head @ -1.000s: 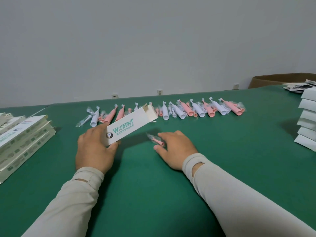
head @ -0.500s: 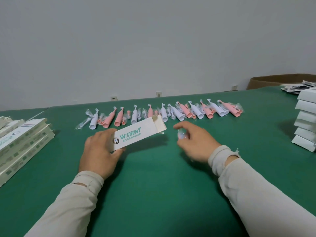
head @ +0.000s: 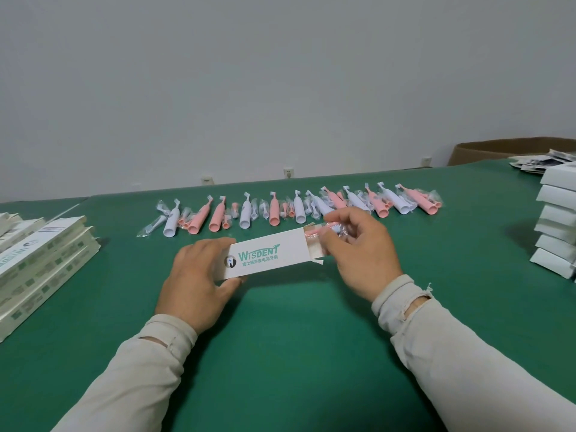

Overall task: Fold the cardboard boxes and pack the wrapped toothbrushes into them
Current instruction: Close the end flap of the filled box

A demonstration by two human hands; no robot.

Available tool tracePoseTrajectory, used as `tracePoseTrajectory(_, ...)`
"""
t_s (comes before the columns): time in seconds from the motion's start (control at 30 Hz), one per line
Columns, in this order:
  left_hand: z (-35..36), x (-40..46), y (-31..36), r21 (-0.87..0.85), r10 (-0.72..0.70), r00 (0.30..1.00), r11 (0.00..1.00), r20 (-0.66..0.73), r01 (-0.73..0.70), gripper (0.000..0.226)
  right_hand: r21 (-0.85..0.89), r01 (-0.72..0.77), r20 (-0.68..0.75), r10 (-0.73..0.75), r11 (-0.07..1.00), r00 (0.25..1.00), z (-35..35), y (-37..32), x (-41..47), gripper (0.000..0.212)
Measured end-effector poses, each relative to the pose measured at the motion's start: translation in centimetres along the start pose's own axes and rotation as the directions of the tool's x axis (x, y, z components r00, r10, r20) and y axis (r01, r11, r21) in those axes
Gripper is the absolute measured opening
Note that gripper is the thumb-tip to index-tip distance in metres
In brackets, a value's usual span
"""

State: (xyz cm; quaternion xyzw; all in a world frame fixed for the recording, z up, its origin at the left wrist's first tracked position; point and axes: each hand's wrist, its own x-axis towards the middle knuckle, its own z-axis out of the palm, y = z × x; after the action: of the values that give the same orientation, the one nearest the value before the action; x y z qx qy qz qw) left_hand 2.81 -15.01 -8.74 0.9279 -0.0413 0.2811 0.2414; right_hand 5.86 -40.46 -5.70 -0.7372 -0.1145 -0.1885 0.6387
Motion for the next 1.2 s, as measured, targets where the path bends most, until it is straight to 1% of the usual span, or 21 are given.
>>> tracePoseTrajectory(0.07,0.0,0.0,0.1,-0.004,0.001,1.0,1.0,-0.001,-0.001,0.058,0.036,-0.046,0.089,0.043,0.998,0.995,0.4,0.1,-0.3,0.016)
tracePoseTrajectory(0.17,0.0,-0.1,0.0,-0.024,-0.017,1.0,1.0,0.008,0.017,0.059,0.06,-0.116,0.112,0.108,0.992,0.988,0.8,0.3,-0.3,0.022)
tracePoseTrajectory(0.23,0.1,-0.1,-0.1,-0.033,-0.021,1.0,0.999,0.004,0.021,0.059,0.02,-0.072,0.027,0.072,0.997,0.997,0.6,0.3,-0.2,0.027)
tracePoseTrajectory(0.33,0.1,0.0,0.0,-0.029,-0.002,1.0,1.0,0.0,0.002,0.059,-0.118,0.014,-0.073,-0.022,0.993,0.997,0.4,0.3,-0.1,0.022)
tracePoseTrajectory(0.47,0.2,-0.1,0.2,-0.028,0.025,1.0,0.999,0.018,-0.024,0.059,-0.077,0.001,-0.124,-0.011,0.997,0.992,1.2,0.2,-0.6,0.015)
tracePoseTrajectory(0.5,0.3,-0.2,0.2,-0.026,0.033,0.999,0.999,0.02,-0.033,0.059,-0.084,0.009,-0.097,-0.018,0.996,0.995,1.5,0.1,-0.7,0.014)
tracePoseTrajectory(0.57,0.4,-0.1,0.0,-0.029,0.031,0.999,0.999,0.013,-0.031,0.059,-0.032,-0.005,0.053,0.007,0.999,0.999,2.0,-0.3,-0.8,0.011)
tracePoseTrajectory(0.63,0.5,-0.1,-0.3,-0.039,0.017,1.0,0.999,-0.002,-0.017,0.059,0.092,-0.115,0.224,0.092,0.989,0.97,1.9,-0.8,-0.7,0.016)
tracePoseTrajectory(0.67,0.5,-0.1,-0.4,-0.044,0.011,1.0,0.999,-0.004,-0.011,0.059,0.103,-0.128,0.253,0.099,0.986,0.962,1.5,-0.9,-0.6,0.02)
tracePoseTrajectory(0.7,0.4,0.0,-0.5,-0.048,0.004,1.0,0.999,-0.002,-0.004,0.059,0.057,-0.074,0.242,0.058,0.996,0.969,0.9,-0.9,-0.4,0.024)
tracePoseTrajectory(0.73,0.4,0.0,-0.6,-0.049,-0.004,1.0,0.999,0.0,0.004,0.059,-0.052,0.022,0.233,-0.009,0.998,0.973,0.0,-0.8,-0.2,0.03)
tracePoseTrajectory(0.77,0.4,0.0,-0.6,-0.05,-0.01,1.0,0.999,0.002,0.01,0.059,-0.21,0.129,0.27,-0.069,0.969,0.96,-0.9,-0.7,-0.1,0.043)
tracePoseTrajectory(0.8,0.4,0.0,-0.6,-0.051,-0.014,1.0,0.999,0.004,0.014,0.059,-0.36,0.228,0.35,-0.096,0.905,0.932,-1.8,-0.7,0.1,0.059)
tracePoseTrajectory(0.83,0.4,0.0,-0.6,-0.053,-0.016,1.0,0.998,0.006,0.016,0.059,-0.465,0.304,0.44,-0.08,0.831,0.894,-2.3,-0.7,0.1,0.073)
tracePoseTrajectory(0.87,0.4,0.0,-0.7,-0.053,-0.016,1.0,0.998,0.007,0.016,0.059,-0.513,0.339,0.504,-0.043,0.789,0.863,-2.6,-0.6,0.2,0.082)
tracePoseTrajectory(0.9,0.4,0.0,-0.7,-0.052,-0.015,1.0,0.999,0.009,0.016,0.059,-0.505,0.346,0.535,-0.027,0.791,0.844,-2.7,-0.4,0.3,0.083)
tracePoseTrajectory(0.93,0.4,0.0,-0.8,-0.05,-0.015,1.0,0.999,0.012,0.016,0.059,-0.461,0.337,0.535,-0.046,0.821,0.844,-2.6,-0.2,0.4,0.077)
tracePoseTrajectory(1.0,0.5,0.0,-0.8,-0.05,-0.017,1.0,0.999,0.014,0.018,0.059,-0.379,0.31,0.465,-0.11,0.872,0.878,-2.5,0.2,0.4,0.053)
tracePoseTrajectory(1.07,0.5,-0.1,-0.8,-0.057,-0.01,1.0,0.998,0.012,0.011,0.058,-0.391,0.303,0.382,-0.147,0.869,0.913,-2.2,0.4,0.5,0.033)
tracePoseTrajectory(1.13,0.6,-0.1,-0.6,-0.062,0.001,1.0,0.998,0.01,-0.001,0.058,-0.372,0.301,0.339,-0.173,0.878,0.925,-1.8,0.7,0.3,0.024)
tracePoseTrajectory(1.2,0.6,-0.1,-0.5,-0.065,0.011,1.0,0.998,0.006,-0.01,0.059,-0.33,0.296,0.308,-0.195,0.896,0.931,-1.4,0.9,0.1,0.021)
